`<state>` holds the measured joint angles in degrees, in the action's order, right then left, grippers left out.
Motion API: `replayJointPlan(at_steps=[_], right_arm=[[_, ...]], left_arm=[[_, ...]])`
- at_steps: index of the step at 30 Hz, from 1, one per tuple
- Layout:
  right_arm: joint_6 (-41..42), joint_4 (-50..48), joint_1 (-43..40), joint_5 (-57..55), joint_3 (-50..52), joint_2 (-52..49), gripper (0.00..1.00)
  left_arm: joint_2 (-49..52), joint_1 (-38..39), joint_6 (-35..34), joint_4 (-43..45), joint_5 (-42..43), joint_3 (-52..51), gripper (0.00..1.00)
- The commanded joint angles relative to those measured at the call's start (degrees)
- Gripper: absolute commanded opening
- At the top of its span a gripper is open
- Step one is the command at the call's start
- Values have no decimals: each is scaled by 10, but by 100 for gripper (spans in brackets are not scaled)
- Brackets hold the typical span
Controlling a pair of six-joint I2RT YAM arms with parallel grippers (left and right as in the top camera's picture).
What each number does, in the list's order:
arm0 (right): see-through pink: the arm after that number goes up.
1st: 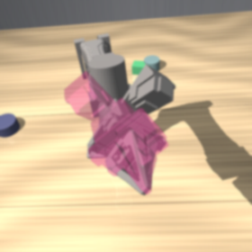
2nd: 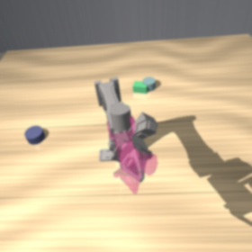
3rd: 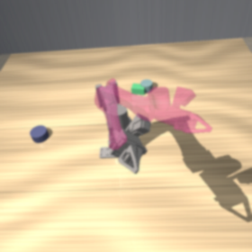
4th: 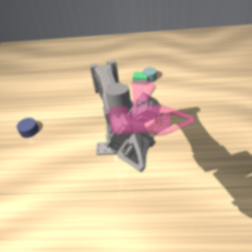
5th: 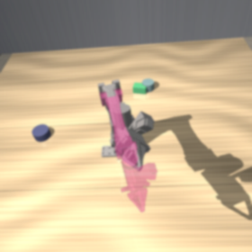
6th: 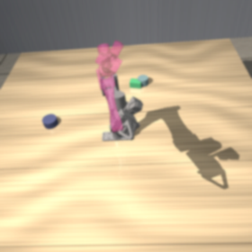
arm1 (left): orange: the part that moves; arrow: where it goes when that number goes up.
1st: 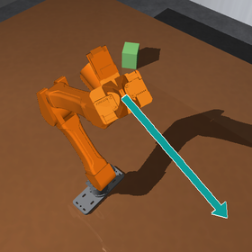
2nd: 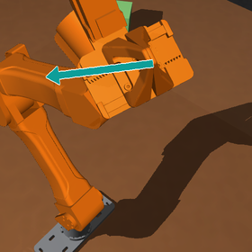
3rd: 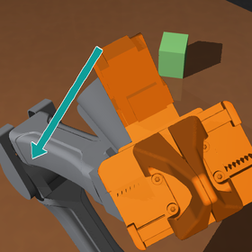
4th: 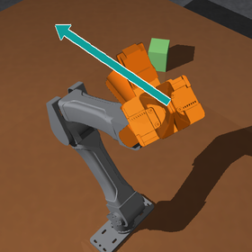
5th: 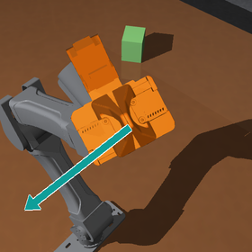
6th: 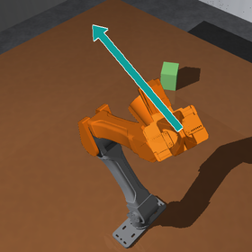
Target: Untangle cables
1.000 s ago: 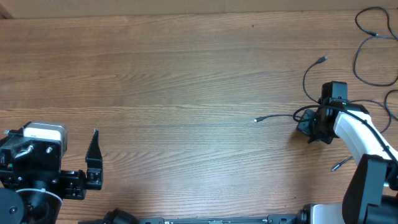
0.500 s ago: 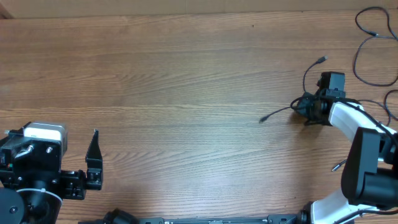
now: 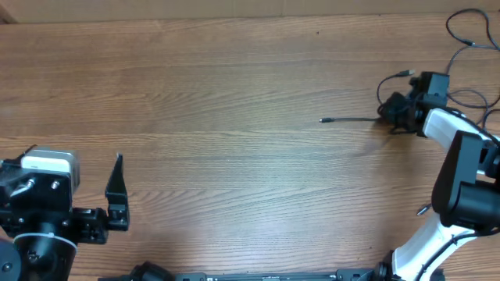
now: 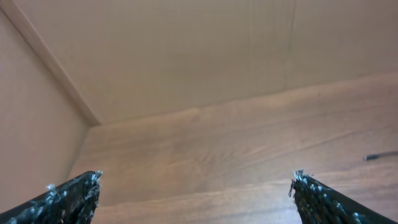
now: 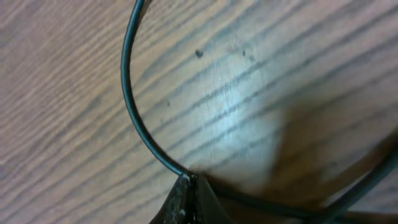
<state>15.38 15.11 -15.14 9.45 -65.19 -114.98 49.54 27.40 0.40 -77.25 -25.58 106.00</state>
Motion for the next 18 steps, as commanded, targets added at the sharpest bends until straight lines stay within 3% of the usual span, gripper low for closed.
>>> replayJointPlan(at_steps=[1, 9, 18], right_arm=[[-9, 33, -32, -115, -3, -137, 4], [-9, 267, -32, -115, -202, -89, 4], [-6, 383, -32, -115, -257, 63, 4]], left_arm=[[13, 0, 11, 12, -14, -2, 100], [34, 0, 11, 18, -18, -1, 100], [34, 0, 11, 18, -18, -1, 100]])
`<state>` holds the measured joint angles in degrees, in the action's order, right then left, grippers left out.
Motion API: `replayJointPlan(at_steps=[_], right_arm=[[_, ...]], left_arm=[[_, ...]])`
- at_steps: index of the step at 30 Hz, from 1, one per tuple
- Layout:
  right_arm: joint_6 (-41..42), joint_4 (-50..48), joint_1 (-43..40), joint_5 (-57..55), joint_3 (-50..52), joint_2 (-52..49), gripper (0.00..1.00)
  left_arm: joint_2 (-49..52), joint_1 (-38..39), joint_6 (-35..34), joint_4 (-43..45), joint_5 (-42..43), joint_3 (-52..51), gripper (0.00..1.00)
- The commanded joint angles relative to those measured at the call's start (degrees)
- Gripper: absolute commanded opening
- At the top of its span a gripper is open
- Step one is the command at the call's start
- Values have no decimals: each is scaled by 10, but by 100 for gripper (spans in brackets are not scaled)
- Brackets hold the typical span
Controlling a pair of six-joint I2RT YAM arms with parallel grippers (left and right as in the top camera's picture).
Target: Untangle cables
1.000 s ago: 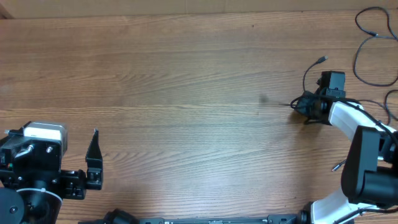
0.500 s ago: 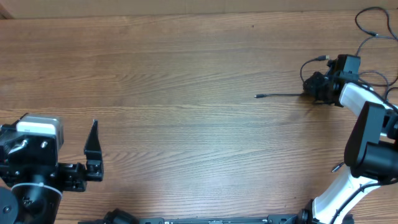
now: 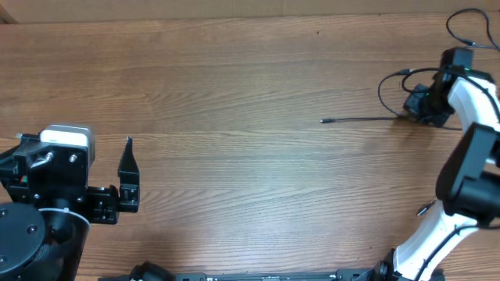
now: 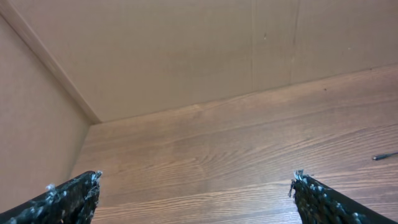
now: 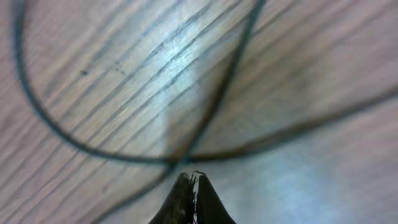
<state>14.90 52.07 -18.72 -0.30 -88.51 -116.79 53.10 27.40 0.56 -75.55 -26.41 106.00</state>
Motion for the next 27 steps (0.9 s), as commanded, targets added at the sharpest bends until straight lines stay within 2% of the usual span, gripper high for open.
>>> replayJointPlan(at_steps=[1, 10, 15, 21, 25, 27], right_arm=[[-2, 27, 4, -17, -24, 100, 4], [1, 149, 28, -15, -24, 279, 4], [5, 193, 56, -5, -24, 400, 4], [5, 234, 105, 22, -21, 608, 5], [5, 247, 120, 46, -14, 738, 12], [4, 252, 120, 48, -11, 794, 22]], left_arm=[[-1, 0, 10, 1, -10, -1, 100], [-6, 0, 12, -12, -10, -1, 100], [-46, 0, 11, -12, -5, -1, 100], [-144, 0, 14, -18, 89, -1, 100], [-201, 0, 54, -24, 159, -2, 100], [-228, -1, 57, -24, 177, -4, 100]])
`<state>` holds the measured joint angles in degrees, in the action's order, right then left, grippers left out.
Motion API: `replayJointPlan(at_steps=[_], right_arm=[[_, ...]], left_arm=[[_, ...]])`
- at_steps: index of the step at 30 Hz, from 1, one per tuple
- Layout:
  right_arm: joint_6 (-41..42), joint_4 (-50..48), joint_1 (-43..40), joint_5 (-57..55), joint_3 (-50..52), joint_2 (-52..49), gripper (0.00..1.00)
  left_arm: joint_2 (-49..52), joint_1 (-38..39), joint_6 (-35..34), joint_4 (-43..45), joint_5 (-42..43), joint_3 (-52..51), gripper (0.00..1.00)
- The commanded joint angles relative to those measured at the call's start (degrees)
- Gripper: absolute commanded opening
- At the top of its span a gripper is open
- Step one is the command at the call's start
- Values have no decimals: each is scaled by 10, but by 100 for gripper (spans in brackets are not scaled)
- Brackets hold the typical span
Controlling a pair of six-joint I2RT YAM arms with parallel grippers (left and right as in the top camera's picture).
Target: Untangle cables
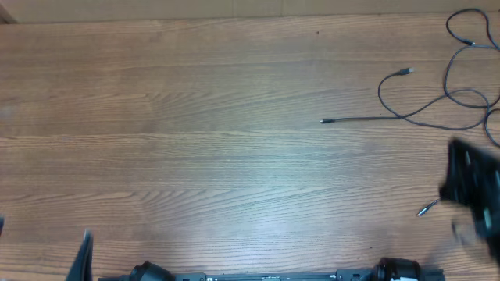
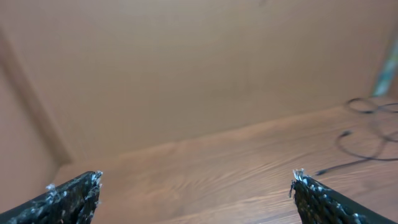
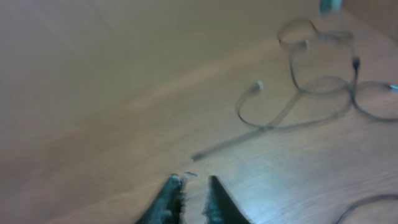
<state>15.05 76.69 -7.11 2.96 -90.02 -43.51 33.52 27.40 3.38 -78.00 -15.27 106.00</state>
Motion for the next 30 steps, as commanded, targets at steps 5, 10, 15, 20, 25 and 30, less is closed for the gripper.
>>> replayJointPlan(at_steps=[5, 10, 15, 20, 25, 30], right_arm=[[-13, 1, 3, 103, 42, 117, 64], [-42, -27, 4, 128, 85, 117, 82], [-123, -71, 3, 136, 90, 115, 92], [-124, -121, 3, 136, 90, 115, 100], [-123, -161, 3, 136, 90, 115, 100], [-123, -166, 3, 137, 90, 115, 100]], left_arm=[[-113, -44, 10, 72, 63, -173, 100], [-138, -93, -55, 213, 68, -353, 100], [-136, -101, -68, 390, 89, -499, 100], [-128, -101, -68, 434, 89, -561, 100], [-127, -101, -68, 364, 89, -588, 100], [-126, -101, -69, 253, 93, -597, 100]])
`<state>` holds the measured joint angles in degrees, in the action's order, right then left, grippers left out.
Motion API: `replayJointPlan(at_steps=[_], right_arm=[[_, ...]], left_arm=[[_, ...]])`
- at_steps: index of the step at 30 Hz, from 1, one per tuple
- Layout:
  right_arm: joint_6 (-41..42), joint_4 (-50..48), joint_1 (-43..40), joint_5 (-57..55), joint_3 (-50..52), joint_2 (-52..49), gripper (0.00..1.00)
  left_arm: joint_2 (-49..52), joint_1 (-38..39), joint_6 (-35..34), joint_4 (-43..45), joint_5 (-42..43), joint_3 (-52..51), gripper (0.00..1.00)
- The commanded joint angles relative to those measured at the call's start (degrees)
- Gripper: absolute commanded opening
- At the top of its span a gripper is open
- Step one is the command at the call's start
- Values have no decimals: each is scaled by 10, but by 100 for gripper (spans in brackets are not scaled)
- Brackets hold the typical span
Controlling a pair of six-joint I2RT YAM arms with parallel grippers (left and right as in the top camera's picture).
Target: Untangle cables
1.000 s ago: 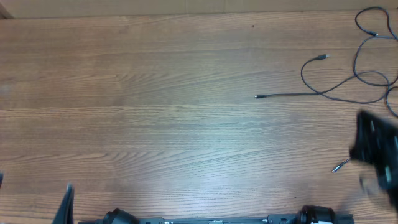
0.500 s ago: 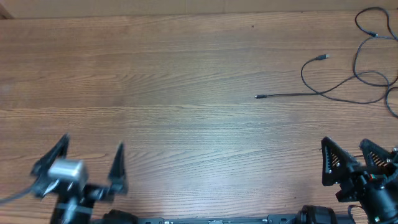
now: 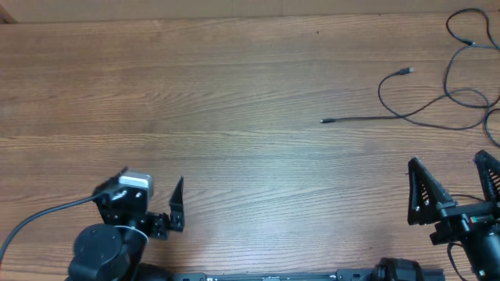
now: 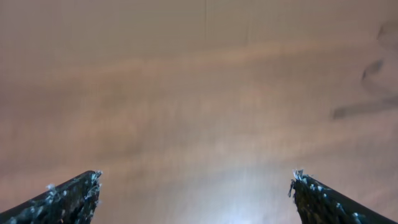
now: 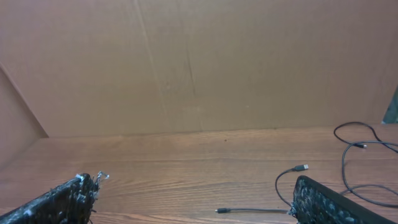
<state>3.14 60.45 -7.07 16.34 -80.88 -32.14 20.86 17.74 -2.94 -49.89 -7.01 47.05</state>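
Thin black cables lie at the table's far right. One cable [image 3: 388, 106] runs from a USB plug [image 3: 406, 71] round a loop to a straight end [image 3: 324, 121]. Its plug [image 5: 303, 167] and straight end [image 5: 219, 210] also show in the right wrist view. A second cable [image 3: 461, 31] curls at the back right corner and crosses the first. My right gripper [image 3: 453, 186] stands open at the front right, short of the cables, holding nothing. My left gripper [image 3: 151, 190] is open at the front left, far from them. The left wrist view is blurred, with the gripper [image 4: 196, 186] empty.
The wooden table [image 3: 234, 101] stretches bare between the arms and the cables. A brown cardboard wall [image 5: 205, 62] closes the back edge. A grey lead [image 3: 39, 215] runs from the left arm to the left edge.
My right gripper was a blur at the right edge with its jaws nearly shut; it now stands wide open at the front right. The left arm has come into overhead view at the front left.
My right gripper was shut, low on the cable loop at the far right, then a little further right over crossing strands. Then it was back near the front edge, the cables lying free. Now both grippers are open and empty at the front.
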Motion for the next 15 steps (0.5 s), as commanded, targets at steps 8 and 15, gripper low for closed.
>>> replayJointPlan(at_steps=[8, 15], right_arm=[[-4, -1, 3, 3, -1, 1, 100], [-2, 1, 3, 3, -1, 1, 100]], left_arm=[[0, -5, -87, -27, 70, -12, 100], [0, -5, -87, -50, 70, -12, 100]])
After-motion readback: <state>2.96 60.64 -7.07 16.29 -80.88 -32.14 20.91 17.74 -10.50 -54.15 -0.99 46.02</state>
